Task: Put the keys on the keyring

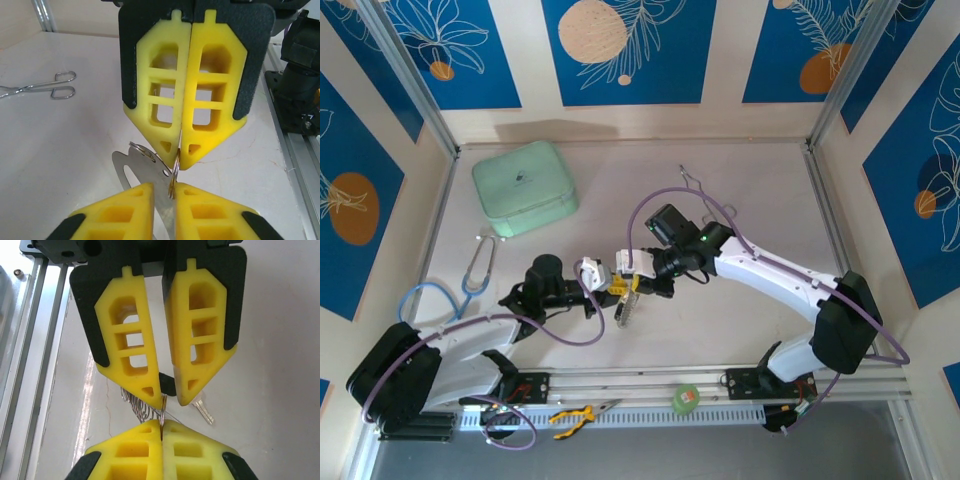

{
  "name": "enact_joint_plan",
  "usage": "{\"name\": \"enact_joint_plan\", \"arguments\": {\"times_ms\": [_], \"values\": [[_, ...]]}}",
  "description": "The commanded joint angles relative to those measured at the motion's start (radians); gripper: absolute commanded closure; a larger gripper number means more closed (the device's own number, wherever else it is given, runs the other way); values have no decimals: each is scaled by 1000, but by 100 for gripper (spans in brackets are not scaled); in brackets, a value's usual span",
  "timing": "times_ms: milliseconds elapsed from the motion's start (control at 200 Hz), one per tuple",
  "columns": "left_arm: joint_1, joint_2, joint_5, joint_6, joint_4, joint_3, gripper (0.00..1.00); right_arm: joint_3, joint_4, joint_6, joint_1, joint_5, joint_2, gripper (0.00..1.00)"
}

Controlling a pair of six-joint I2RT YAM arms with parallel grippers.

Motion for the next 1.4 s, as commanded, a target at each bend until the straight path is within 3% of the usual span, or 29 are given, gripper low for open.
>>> {"name": "enact_joint_plan", "arguments": {"times_ms": [0, 225, 355, 395, 525, 655, 835, 1210, 1395], "values": [[-6, -10, 29, 19, 18, 29, 85, 37, -37, -13, 13, -12, 9, 100], [-6, 4, 52, -11, 80, 20, 87, 34, 2, 17, 15, -51, 8, 100], [-6, 19, 68, -31, 129, 8, 100, 0, 60, 46, 1, -74, -9, 100], [-7, 19, 70, -34, 139, 5, 100, -23, 92, 66, -12, -87, -24, 100], [-5, 26, 70, -77, 215, -27, 100, -193, 324, 189, -108, -234, -136, 75], [-6, 67, 68, -158, 371, -69, 100, -362, 578, 306, -161, -353, -206, 70], [-6, 132, 67, -211, 499, -88, 100, -438, 704, 346, -164, -381, -193, 70], [-7, 151, 78, -222, 523, -90, 100, -454, 750, 351, -160, -331, -148, 73], [-6, 158, 82, -227, 543, -91, 100, -448, 737, 343, -158, -366, -140, 87]]}}
